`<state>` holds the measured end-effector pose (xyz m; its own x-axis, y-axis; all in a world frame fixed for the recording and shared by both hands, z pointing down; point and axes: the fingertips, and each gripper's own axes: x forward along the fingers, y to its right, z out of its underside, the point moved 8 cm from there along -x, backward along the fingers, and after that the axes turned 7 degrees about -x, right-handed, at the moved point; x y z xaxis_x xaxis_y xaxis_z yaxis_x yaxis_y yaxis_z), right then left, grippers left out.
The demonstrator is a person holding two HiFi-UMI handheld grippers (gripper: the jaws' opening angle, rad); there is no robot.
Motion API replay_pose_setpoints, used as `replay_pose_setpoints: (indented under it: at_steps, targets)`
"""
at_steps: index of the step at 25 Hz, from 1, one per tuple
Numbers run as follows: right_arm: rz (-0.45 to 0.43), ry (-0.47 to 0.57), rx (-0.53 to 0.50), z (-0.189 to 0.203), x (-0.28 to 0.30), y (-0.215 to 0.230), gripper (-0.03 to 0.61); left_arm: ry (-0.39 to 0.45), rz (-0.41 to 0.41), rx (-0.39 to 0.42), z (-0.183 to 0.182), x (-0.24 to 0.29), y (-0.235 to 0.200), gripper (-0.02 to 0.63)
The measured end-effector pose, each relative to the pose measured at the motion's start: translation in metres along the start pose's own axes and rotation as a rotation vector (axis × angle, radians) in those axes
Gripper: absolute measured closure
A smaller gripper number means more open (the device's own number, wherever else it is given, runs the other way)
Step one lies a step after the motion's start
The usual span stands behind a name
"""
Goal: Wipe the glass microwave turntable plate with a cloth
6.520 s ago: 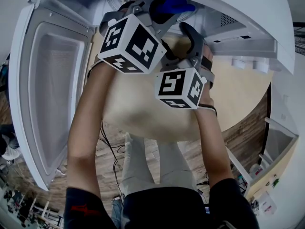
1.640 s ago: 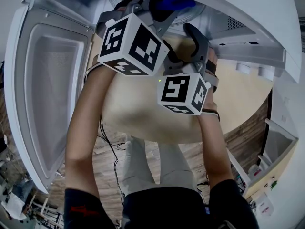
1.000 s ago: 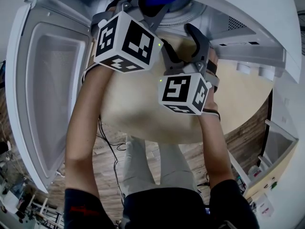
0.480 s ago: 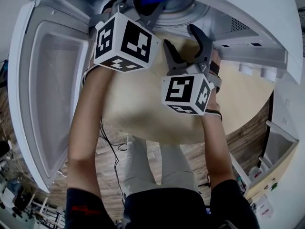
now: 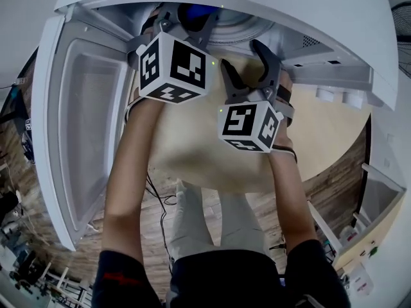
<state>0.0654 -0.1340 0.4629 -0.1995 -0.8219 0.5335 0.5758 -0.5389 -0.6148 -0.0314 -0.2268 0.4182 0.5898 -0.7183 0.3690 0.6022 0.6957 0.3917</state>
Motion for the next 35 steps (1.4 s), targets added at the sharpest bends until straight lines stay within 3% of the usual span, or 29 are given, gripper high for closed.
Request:
replay_pose_setpoints:
  at_steps: [10,17,22,29,35]
  targets:
    - [-0.038,-0.007,0.026,-0.002,-0.007,0.008,0.294,-0.023,0.082,-0.134,0.0,-0.027,0.006,0.56]
    - [-0.076,0.015,0.169,-0.013,-0.035,0.02,0.44,-0.048,0.067,-0.26,0.004,-0.06,0.017,0.56]
    - [-0.12,0.025,0.328,-0.017,-0.064,0.03,0.527,-0.079,0.096,-0.329,0.005,-0.093,0.035,0.56]
    - [-0.143,0.076,0.477,-0.036,-0.116,0.04,0.563,-0.066,0.109,-0.393,-0.026,-0.156,0.055,0.559]
    - [-0.137,0.176,0.484,-0.073,-0.162,0.066,0.568,-0.015,0.037,-0.4,-0.062,-0.212,0.046,0.56]
